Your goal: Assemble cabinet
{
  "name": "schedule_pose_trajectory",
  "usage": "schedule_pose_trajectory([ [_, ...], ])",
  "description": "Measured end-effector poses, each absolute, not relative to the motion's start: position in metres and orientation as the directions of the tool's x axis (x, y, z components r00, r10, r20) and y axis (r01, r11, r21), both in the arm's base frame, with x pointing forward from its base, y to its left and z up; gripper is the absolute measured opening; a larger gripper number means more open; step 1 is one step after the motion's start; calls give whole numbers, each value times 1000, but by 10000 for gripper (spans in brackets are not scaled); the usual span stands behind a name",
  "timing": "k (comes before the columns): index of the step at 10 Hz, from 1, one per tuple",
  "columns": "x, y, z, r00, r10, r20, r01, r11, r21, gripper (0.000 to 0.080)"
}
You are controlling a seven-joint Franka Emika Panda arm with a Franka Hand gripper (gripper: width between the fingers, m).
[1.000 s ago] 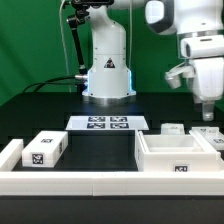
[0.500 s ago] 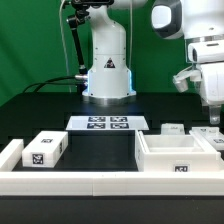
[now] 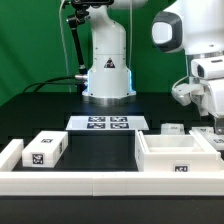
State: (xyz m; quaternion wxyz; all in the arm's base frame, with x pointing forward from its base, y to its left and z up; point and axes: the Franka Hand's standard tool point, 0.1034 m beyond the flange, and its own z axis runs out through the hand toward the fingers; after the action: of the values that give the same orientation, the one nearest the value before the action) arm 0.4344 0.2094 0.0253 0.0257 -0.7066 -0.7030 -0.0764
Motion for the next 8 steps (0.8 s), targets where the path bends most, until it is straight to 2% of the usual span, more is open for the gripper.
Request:
schedule_pose_trajectory([
  [4, 425, 212, 12, 0, 989, 149, 999, -7, 50, 797],
  [7, 426, 210, 11, 4, 989, 148, 999, -12, 49, 400],
  [8, 426, 210, 11, 6, 989, 147, 999, -13, 49, 400],
])
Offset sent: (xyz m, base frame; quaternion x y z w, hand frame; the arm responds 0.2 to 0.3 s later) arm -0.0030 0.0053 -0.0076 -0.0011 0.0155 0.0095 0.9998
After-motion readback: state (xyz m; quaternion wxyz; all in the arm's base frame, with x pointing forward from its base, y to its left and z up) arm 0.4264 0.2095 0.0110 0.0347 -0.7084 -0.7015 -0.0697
